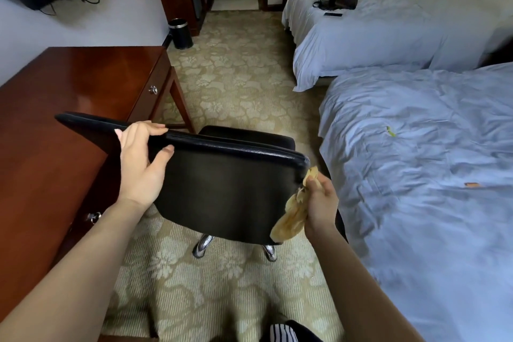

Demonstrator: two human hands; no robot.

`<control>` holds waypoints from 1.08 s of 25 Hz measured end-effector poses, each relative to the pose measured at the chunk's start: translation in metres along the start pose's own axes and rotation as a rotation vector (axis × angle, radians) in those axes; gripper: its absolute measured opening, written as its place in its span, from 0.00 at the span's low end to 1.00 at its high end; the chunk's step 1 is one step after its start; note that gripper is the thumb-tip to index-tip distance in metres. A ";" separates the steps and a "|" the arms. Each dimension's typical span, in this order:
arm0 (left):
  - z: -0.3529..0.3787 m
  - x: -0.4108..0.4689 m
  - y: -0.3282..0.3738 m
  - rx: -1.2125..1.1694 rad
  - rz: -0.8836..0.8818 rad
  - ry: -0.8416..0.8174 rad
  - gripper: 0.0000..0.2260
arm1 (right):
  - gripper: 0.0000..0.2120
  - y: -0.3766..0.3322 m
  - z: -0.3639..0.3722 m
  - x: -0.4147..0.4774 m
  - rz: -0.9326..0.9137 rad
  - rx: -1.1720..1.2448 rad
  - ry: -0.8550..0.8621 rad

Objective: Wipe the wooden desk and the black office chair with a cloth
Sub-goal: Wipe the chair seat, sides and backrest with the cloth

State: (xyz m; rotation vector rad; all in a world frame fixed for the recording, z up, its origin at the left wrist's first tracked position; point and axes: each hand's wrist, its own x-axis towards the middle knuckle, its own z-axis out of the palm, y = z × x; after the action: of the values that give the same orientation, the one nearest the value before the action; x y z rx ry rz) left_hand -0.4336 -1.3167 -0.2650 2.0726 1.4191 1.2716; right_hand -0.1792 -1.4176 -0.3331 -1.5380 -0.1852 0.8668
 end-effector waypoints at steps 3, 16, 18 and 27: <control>-0.001 -0.002 0.004 0.100 0.024 -0.076 0.15 | 0.09 -0.033 0.013 -0.017 -0.171 0.058 0.054; 0.003 -0.007 0.037 0.583 0.141 -0.119 0.23 | 0.13 -0.063 0.047 -0.076 -1.171 -0.807 -0.247; 0.005 -0.003 0.042 0.729 0.205 -0.156 0.25 | 0.13 -0.057 0.047 -0.075 -1.197 -0.819 -0.169; 0.028 0.014 0.087 1.106 0.387 -0.360 0.25 | 0.14 -0.058 0.022 -0.019 -1.266 -0.851 -0.047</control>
State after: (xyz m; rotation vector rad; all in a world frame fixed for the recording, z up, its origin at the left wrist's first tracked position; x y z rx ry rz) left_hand -0.3594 -1.3382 -0.2147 3.1555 1.7906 0.0493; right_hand -0.1847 -1.4006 -0.2705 -1.6963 -1.5165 -0.2646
